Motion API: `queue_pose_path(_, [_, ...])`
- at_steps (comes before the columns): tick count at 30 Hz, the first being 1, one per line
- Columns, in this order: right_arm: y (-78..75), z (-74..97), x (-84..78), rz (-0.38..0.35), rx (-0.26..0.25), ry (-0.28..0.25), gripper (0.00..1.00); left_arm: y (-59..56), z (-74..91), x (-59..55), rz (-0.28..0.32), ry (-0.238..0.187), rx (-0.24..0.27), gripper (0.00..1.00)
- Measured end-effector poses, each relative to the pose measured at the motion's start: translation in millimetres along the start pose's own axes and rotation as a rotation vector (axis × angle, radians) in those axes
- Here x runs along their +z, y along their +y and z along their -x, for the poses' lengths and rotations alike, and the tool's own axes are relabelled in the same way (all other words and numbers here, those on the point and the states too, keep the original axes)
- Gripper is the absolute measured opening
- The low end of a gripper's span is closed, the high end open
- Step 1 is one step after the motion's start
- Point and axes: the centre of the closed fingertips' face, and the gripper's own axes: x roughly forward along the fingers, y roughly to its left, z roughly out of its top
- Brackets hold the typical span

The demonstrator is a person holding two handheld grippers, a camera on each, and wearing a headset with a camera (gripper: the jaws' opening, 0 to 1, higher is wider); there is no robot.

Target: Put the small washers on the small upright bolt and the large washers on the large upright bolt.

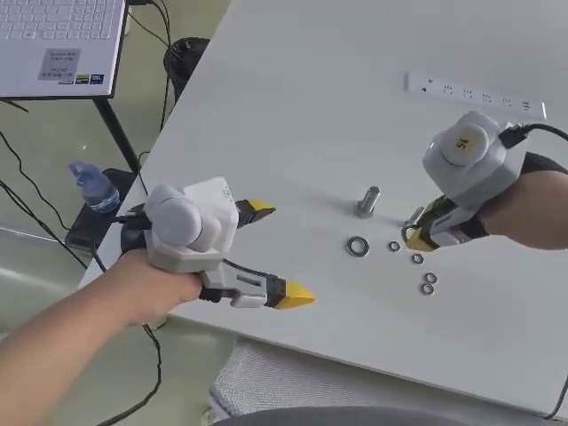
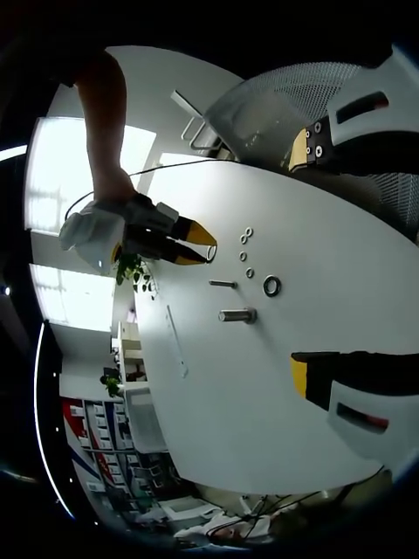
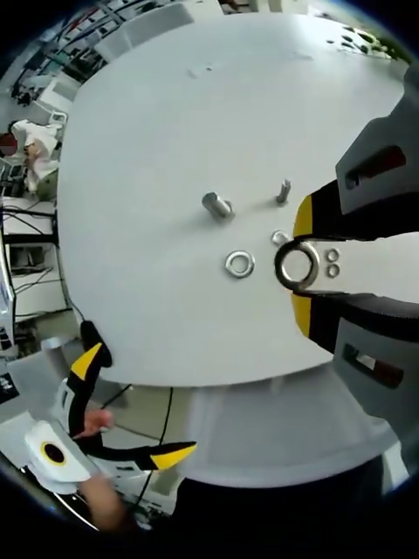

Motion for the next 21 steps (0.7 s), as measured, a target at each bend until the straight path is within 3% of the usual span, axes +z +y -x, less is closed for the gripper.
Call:
queue_pose_path(9, [-14.2,-1.1,17.5,0.008,-0.02,-0.012,0.21,-1.8,0.2,-2.0,-0.005,0.008,-0.002,0.85])
queue_pose_path(21, [-39.4,-14.7,30.1,0.028,-0.045,0.006,0.21,1.1,1.5,-5.5,0.009,0.01,0.006,0.85])
